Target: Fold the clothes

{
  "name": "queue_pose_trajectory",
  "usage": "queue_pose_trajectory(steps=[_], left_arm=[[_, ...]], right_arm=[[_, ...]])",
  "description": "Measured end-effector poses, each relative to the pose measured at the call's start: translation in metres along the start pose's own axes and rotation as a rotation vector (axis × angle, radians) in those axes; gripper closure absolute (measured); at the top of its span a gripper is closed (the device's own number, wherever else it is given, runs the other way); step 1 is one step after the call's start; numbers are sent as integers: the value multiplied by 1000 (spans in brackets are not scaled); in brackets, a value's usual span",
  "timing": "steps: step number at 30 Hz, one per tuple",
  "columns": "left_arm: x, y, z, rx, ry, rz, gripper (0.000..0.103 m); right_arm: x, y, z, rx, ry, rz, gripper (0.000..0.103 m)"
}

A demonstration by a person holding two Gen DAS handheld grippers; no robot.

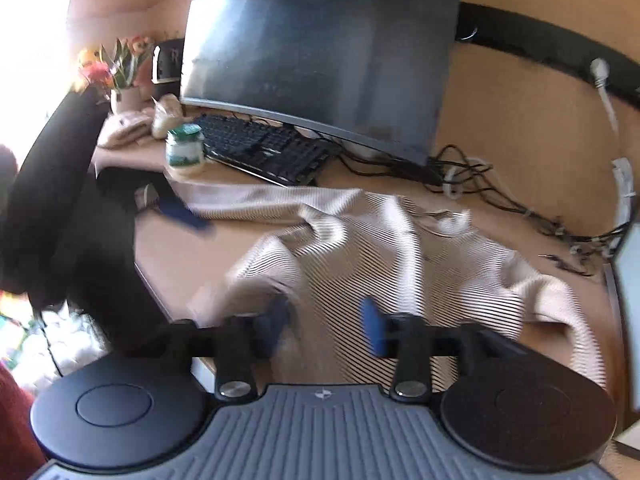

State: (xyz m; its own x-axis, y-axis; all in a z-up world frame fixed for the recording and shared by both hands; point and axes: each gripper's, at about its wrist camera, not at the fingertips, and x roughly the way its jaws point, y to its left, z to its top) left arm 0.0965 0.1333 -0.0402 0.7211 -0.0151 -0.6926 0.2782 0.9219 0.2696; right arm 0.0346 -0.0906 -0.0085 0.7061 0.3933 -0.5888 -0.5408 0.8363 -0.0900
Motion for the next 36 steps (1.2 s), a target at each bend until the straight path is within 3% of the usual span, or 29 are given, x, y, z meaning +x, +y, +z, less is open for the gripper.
queue_pose_trajectory(steps=[3,6,13,16,17,18,19,21,25,26,28,31,33,36], left_arm=[[-15,35,1,-125,-33,41,0],[-21,49,-5,-153,-23,82,0],[-11,49,-24,-190,94,76,0],[-19,50,-37,-175,134,68,0],[-22,51,-40,-175,139,68,0],[-26,53,-43,-184,144,70,0],[-31,56,-46,-197,148,71,0],[-37,60,-49,-224,149,57,0],[-50,69,-53,-280,147,23,0],[-52,71,-51,-300,136,-7,0],[-52,73,-43,-351,100,-98,0],[-39,68,-22,-419,55,-226,0],[-23,58,-4,-462,30,-310,0],[1,40,22,-500,-13,-404,0]], right_arm=[[-1,-11,-27,9,83,-52,49],[-1,-17,-59,22,177,-86,49],[-9,-7,-86,-30,202,-108,44],[-3,-13,-94,-88,225,-230,47],[-8,-21,-95,-56,218,-234,49],[-11,-27,-94,-22,210,-252,66],[-14,-34,-93,12,202,-274,71],[-25,-43,-94,39,201,-287,71],[-37,-47,-103,2,258,-215,70],[-40,-50,-103,18,253,-208,68],[-47,-58,-103,64,237,-193,52],[-48,-75,-88,215,163,-201,44],[-44,-88,-75,361,100,-189,36],[-39,-118,-69,678,10,-184,33]])
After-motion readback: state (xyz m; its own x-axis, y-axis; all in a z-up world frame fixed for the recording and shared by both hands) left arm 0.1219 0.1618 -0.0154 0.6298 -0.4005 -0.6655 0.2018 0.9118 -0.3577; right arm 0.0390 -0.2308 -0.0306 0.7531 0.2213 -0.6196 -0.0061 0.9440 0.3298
